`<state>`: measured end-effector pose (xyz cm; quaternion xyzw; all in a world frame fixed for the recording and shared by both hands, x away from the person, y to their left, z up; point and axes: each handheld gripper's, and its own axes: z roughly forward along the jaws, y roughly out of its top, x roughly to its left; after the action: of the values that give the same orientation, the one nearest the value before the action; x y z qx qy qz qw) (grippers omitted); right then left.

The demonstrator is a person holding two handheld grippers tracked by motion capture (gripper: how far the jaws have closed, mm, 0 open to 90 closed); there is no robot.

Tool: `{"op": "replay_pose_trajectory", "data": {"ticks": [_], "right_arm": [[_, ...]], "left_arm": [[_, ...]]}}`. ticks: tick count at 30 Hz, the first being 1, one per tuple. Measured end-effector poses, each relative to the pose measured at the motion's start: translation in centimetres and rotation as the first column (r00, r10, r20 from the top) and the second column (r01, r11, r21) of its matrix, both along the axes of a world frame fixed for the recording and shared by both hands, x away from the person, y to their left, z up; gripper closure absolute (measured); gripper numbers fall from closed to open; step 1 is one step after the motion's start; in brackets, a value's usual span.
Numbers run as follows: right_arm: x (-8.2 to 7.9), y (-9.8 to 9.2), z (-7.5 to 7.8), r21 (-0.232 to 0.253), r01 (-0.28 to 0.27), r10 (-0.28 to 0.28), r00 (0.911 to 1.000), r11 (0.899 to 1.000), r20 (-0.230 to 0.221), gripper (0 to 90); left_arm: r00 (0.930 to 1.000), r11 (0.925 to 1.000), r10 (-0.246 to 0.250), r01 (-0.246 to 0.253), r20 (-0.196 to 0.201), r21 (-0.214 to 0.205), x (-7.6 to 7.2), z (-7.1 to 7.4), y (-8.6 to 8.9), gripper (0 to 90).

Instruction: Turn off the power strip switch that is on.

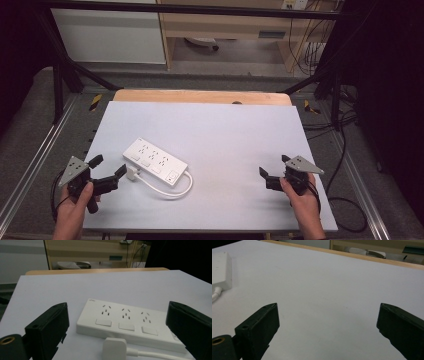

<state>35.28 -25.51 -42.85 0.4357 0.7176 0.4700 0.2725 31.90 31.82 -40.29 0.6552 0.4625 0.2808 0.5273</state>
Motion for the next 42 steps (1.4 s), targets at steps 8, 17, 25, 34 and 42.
{"op": "replay_pose_trajectory", "data": {"ticks": [8, 17, 25, 34, 42], "right_arm": [[-0.1, -0.2, 0.0, 0.004, 0.016, -0.016, 0.9998, 1.0, -0.012, 4.7], [0.0, 0.2, 0.1, -0.002, -0.001, 0.001, 1.0, 1.0, 0.001, 3.9], [-0.1, 0.2, 0.1, -0.002, 0.0, 0.0, 1.0, 1.0, 0.0, 3.9], [0.0, 0.4, 0.0, -0.011, -0.007, 0.007, 1.0, 1.0, -0.004, 3.5], [0.0, 0.4, 0.0, -0.013, -0.006, 0.006, 1.0, 1.0, -0.003, 3.4]], "left_arm": [[1.0, 0.9999, -0.002, 0.002, 0.005, 0.015, 0.0, 0.4, 0.3, 4.9], [0.9998, 0.9997, -0.009, 0.009, 0.02, -0.022, -0.4, 1.2, 0.8, 4.2], [0.9987, 0.9986, -0.016, 0.018, 0.049, -0.05, -0.9, 2.0, 0.8, 4.3], [0.9976, 0.9975, -0.03, 0.033, 0.063, -0.062, -1.2, 3.0, 0.8, 4.3], [0.9961, 0.9965, -0.043, 0.048, 0.077, -0.068, -1.5, 3.7, 0.6, 4.5]]}}
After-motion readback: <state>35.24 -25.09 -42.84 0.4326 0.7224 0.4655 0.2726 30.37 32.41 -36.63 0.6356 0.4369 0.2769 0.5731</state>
